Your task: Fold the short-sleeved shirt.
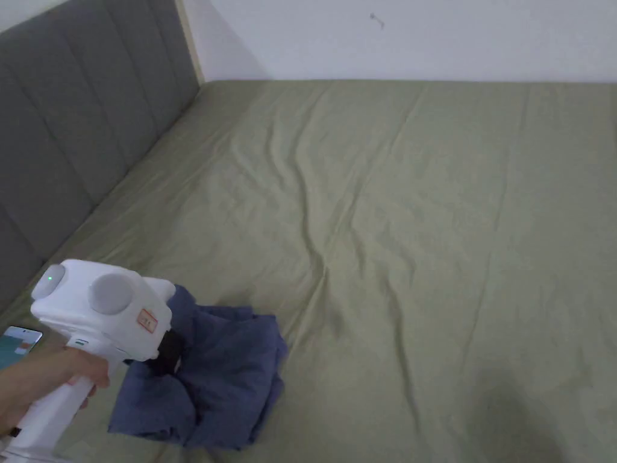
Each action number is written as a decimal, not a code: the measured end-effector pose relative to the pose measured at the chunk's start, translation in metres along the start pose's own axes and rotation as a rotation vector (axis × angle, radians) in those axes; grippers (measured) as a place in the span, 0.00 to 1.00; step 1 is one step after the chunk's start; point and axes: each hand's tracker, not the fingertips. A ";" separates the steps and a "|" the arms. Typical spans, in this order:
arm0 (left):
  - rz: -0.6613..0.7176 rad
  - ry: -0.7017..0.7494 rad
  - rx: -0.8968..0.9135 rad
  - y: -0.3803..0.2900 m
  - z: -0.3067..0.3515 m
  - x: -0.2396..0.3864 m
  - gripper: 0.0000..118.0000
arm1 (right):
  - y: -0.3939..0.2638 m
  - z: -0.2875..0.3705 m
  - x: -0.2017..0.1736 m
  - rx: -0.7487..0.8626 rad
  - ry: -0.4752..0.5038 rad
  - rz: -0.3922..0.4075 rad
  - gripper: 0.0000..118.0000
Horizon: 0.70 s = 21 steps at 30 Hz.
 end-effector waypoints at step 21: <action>0.227 0.038 0.326 -0.029 0.098 0.010 0.77 | 0.006 0.017 0.015 0.039 -0.052 0.001 0.03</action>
